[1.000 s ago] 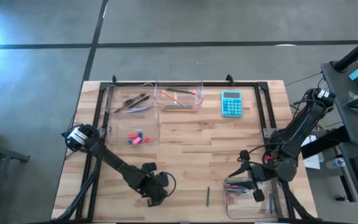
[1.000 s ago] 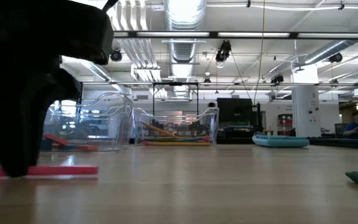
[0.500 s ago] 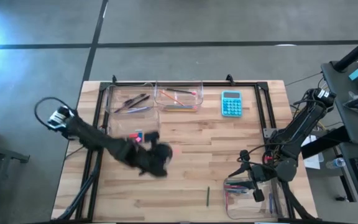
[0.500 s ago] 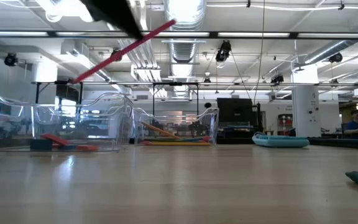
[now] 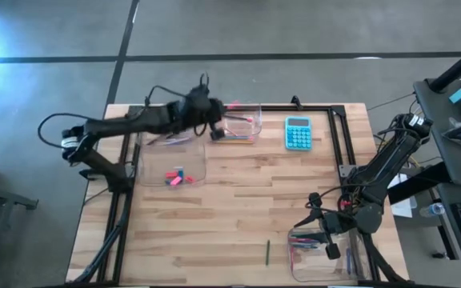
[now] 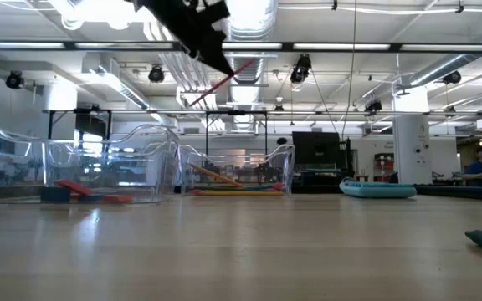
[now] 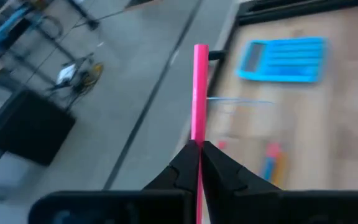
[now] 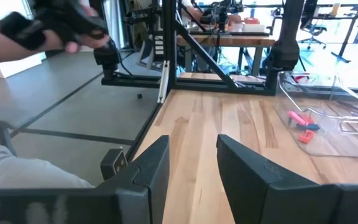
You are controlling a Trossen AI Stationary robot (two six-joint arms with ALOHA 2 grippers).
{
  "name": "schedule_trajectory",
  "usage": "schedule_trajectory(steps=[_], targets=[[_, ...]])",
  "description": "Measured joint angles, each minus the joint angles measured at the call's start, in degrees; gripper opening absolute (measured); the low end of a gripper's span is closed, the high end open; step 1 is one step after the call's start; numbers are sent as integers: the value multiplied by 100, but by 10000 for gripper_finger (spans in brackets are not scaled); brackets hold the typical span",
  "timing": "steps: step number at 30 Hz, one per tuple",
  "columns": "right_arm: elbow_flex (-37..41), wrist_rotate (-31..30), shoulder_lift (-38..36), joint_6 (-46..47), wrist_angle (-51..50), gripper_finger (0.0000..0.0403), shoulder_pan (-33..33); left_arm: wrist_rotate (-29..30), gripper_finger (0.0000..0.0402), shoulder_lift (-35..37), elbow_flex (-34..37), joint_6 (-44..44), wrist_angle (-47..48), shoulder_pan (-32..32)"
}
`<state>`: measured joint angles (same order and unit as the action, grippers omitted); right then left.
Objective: Sort crayons/erasers/pens/pencils in bins
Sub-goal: Put the pink pencil into the top right transparent bin, then put the dark green crayon into the bottom left transparent bin
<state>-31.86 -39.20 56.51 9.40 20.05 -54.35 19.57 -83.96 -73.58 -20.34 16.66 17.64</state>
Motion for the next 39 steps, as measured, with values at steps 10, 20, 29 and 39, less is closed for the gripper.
schedule_trajectory(steps=[10, 20, 29, 39], targets=[[9, -2, 9, -186, -218, 123, 28, -673, 62, -261, -18, 34, -419, 617], [9, 12, 17, 0, -314, 123, 39, -1391, 173, -127, -129, 1029, -459, -430], [9, 9, 17, -29, -302, 123, 39, -732, 175, -1320, 312, 550, -1593, -3662], [9, -142, 17, 95, -135, 123, 55, 53, 175, -3982, -800, 1557, -3585, -4704]])
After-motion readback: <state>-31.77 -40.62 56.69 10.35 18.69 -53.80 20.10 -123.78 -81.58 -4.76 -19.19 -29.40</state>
